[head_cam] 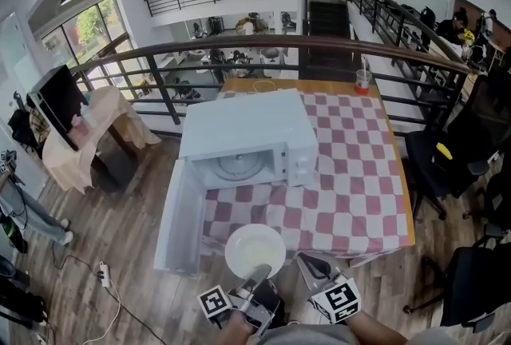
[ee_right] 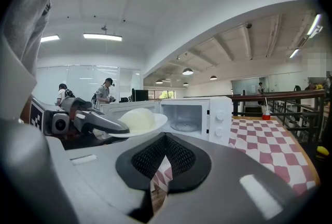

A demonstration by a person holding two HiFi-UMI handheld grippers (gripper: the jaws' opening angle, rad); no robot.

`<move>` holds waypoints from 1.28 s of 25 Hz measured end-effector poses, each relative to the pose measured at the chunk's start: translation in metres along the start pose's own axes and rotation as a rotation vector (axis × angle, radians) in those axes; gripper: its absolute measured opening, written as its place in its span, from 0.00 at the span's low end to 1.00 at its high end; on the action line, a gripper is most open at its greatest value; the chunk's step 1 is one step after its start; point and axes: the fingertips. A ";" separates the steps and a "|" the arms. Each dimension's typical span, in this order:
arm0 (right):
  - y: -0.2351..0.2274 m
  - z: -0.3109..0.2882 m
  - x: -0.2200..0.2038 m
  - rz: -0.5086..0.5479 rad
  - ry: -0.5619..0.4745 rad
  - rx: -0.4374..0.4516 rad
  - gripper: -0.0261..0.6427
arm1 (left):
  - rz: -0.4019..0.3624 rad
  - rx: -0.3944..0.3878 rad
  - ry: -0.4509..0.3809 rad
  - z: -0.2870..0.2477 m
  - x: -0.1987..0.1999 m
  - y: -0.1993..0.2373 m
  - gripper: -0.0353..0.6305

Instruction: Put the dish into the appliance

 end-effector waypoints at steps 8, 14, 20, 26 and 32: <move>-0.015 -0.048 0.013 0.004 0.030 -0.009 0.04 | -0.001 0.002 -0.001 -0.037 0.048 -0.007 0.09; -0.022 -0.086 0.026 0.005 0.035 -0.020 0.04 | 0.007 -0.006 0.014 -0.063 0.083 -0.014 0.09; -0.027 -0.122 0.036 0.010 0.045 -0.039 0.04 | 0.011 0.000 0.040 -0.082 0.114 -0.017 0.09; -0.030 -0.152 0.044 0.009 0.044 -0.063 0.04 | 0.007 0.008 0.086 -0.098 0.137 -0.018 0.09; -0.034 -0.181 0.044 0.008 0.054 -0.083 0.04 | 0.010 0.017 0.133 -0.112 0.158 -0.014 0.09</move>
Point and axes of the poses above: the fingertips, and each gripper's own axes: z backward along the fingers, y to its left, x out of its top, and after that the axes turned 6 degrees about -x, right-handed
